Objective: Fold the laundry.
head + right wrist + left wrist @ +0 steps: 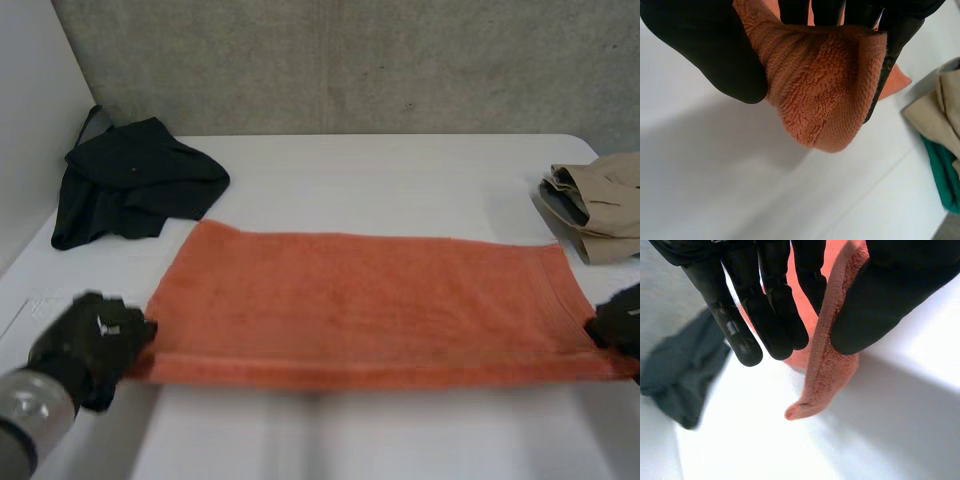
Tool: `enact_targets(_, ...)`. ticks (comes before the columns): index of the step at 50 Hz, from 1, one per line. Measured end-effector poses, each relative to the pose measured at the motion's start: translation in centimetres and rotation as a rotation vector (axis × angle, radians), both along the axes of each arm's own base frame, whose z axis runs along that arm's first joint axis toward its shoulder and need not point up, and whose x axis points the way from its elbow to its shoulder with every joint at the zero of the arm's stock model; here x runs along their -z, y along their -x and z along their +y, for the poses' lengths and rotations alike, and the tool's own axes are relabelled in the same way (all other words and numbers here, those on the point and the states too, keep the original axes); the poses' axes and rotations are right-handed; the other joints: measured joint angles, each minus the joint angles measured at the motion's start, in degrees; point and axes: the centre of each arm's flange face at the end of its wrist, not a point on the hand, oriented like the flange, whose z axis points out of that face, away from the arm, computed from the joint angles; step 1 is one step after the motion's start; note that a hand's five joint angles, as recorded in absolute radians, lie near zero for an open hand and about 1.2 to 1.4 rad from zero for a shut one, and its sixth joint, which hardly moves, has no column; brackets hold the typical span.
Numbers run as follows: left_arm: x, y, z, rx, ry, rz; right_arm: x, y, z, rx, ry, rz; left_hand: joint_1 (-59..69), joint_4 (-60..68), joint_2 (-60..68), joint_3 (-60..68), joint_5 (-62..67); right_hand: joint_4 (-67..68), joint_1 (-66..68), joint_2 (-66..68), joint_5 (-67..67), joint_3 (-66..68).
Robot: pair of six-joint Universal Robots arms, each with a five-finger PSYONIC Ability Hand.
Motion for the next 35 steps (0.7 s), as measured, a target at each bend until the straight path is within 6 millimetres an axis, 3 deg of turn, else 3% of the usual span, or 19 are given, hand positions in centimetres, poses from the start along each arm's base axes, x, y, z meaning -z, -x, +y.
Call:
enact_targets(5, 0.4, 0.2, 0.4, 0.036, -0.033, 0.002, 0.5, 0.6, -0.2, 0.004, 0.001, 0.012, 0.0, 0.0, 0.0, 0.0, 0.0, 0.0, 0.0, 0.0, 0.0, 0.0)
enact_targets(10, 0.9, 1.0, -1.6, 0.063, 0.018, 0.038, 1.6, 0.4, -2.3, 0.031, 0.032, -0.03, 0.0, 0.0, 0.0, 0.0, 0.0, 0.0, 0.0, 0.0, 0.0, 0.0)
enact_targets(20, 3.2, 3.5, -10.5, 0.035, 0.218, 0.12, 3.9, -2.8, -8.5, 0.067, 0.224, -0.058, 0.0, 0.0, 0.0, 0.0, 0.0, 0.15, 0.0, 0.0, 0.0, 0.0)
enact_targets(26, 3.8, 4.6, -13.5, 0.015, 0.3, 0.133, 4.4, -4.3, -10.9, 0.062, 0.315, -0.039, 0.0, 0.0, 0.0, 0.0, 0.0, 0.15, 0.0, 0.0, 0.0, 0.0)
enact_targets(31, 1.0, 6.2, -18.0, 0.005, 0.504, 0.181, 2.2, -6.6, -14.7, 0.044, 0.532, -0.086, 0.0, 0.0, 0.0, 0.01, 0.0, 0.16, 0.0, 0.0, 0.0, 0.0)
enact_targets(35, -5.3, 7.2, -22.1, -0.028, 0.775, 0.265, -4.0, -8.4, -18.0, 0.053, 0.849, -0.227, 0.0, 0.0, 0.0, 0.02, 0.0, 0.16, 0.0, 0.0, 0.0, 0.0)
